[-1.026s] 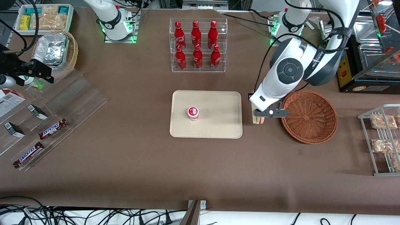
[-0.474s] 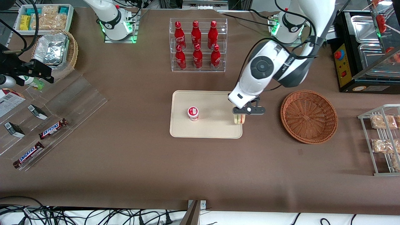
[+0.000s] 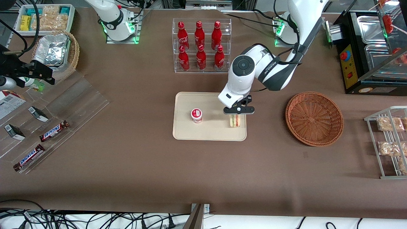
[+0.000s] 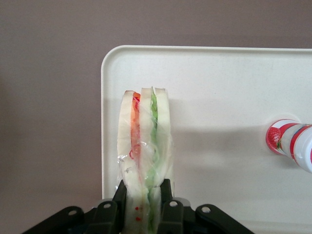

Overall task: Place sandwich from basket to tray
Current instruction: 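Lower the sandwich onto the tray beside the yogurt bottle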

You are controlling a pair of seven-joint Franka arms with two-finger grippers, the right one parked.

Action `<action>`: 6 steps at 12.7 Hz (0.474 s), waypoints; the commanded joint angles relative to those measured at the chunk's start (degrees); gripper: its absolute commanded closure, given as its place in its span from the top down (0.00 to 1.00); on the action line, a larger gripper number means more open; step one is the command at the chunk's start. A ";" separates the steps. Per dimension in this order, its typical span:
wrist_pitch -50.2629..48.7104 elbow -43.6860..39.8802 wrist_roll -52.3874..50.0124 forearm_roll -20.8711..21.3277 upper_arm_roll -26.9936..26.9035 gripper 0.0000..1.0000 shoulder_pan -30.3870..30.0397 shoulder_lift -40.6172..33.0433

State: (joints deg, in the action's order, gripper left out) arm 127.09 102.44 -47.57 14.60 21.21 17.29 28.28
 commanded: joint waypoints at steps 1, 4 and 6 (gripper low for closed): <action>2.80 -0.14 -4.35 4.45 -0.20 0.30 0.82 1.68; 3.77 -0.22 -7.09 7.02 -0.20 0.30 1.79 3.09; 4.83 -0.14 -8.94 8.51 -0.20 0.30 2.14 3.80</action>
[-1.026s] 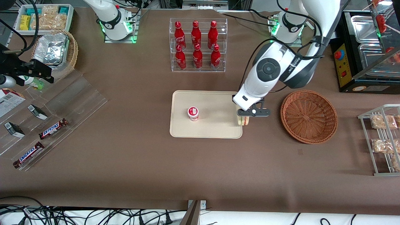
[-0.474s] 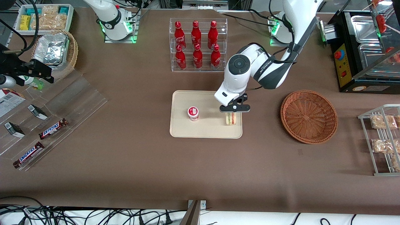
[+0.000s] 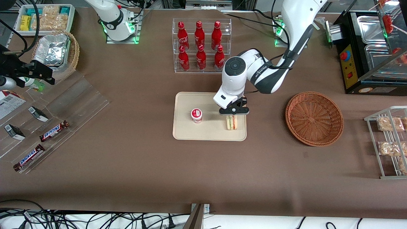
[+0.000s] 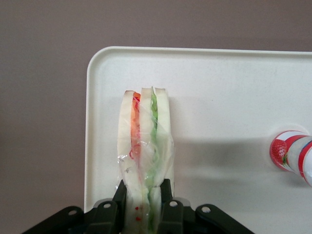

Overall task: Place sandwich from basket to tray
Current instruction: 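Lower the sandwich onto the tray beside the yogurt bottle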

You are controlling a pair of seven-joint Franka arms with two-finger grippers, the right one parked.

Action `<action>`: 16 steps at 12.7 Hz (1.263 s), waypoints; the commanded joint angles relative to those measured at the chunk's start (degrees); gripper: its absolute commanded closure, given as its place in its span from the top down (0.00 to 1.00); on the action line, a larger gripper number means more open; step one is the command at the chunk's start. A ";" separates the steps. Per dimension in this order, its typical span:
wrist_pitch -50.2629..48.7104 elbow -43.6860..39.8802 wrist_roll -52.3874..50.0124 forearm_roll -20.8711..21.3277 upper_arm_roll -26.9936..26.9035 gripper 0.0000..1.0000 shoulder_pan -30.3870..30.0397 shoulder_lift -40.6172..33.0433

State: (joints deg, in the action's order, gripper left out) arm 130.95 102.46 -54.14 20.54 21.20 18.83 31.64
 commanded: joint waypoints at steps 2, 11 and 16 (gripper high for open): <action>0.97 -0.06 -2.47 2.75 -0.20 0.30 0.77 0.61; 1.06 -0.15 -3.96 2.93 -0.28 0.31 1.65 1.41; 1.06 -0.06 -4.49 3.81 -0.28 0.31 1.74 1.41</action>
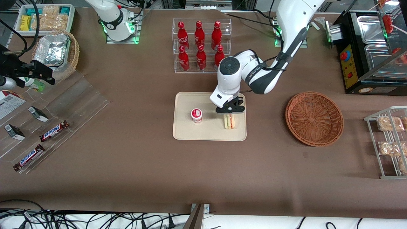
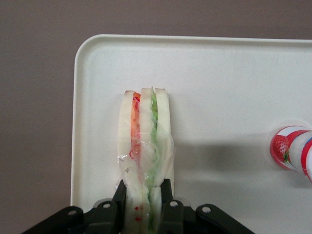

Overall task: Place sandwich from basket to tray
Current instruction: 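Open the left gripper to release the sandwich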

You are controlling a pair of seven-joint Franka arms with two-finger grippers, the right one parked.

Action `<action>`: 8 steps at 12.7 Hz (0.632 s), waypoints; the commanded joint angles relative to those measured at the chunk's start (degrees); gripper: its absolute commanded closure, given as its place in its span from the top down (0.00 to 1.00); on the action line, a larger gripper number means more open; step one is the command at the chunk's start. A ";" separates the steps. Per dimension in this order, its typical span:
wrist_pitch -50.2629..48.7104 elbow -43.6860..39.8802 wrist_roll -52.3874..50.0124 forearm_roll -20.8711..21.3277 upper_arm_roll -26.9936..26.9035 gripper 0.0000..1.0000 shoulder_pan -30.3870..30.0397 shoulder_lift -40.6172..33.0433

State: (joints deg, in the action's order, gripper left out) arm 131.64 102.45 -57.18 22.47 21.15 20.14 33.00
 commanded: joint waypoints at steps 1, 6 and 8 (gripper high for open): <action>0.29 -0.06 -1.45 1.87 -0.23 0.31 0.43 0.13; 0.38 -0.06 -3.02 3.45 -0.23 0.31 0.52 0.48; 0.38 -0.06 -3.12 3.72 -0.23 0.36 0.52 0.83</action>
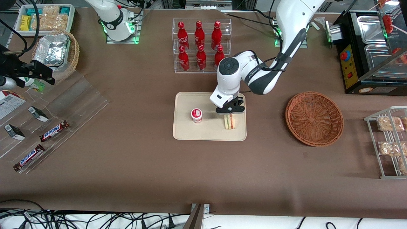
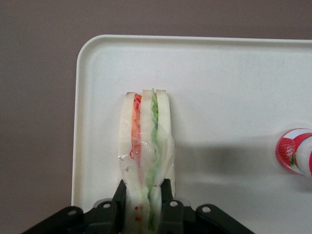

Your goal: Place sandwich from basket to tray

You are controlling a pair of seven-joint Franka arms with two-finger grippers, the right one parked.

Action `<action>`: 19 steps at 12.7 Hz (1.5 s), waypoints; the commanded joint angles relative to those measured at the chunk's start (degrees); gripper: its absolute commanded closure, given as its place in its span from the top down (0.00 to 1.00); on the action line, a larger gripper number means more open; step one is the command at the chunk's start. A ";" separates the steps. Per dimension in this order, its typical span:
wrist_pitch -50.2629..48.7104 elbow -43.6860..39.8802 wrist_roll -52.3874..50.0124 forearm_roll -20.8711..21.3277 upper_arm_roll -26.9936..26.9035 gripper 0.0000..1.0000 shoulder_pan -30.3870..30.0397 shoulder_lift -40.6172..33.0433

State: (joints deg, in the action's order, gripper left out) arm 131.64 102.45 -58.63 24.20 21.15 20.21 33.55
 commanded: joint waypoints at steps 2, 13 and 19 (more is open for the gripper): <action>0.37 -0.06 -1.66 1.99 -0.24 0.79 0.44 0.29; -20.70 -10.14 -0.79 -1.43 1.52 1.00 -0.34 -6.04; -38.51 -26.93 16.60 -11.98 1.35 1.00 -10.87 -6.30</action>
State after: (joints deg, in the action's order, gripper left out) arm 100.31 81.22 -47.13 14.66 21.97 12.77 26.73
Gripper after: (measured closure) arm 0.000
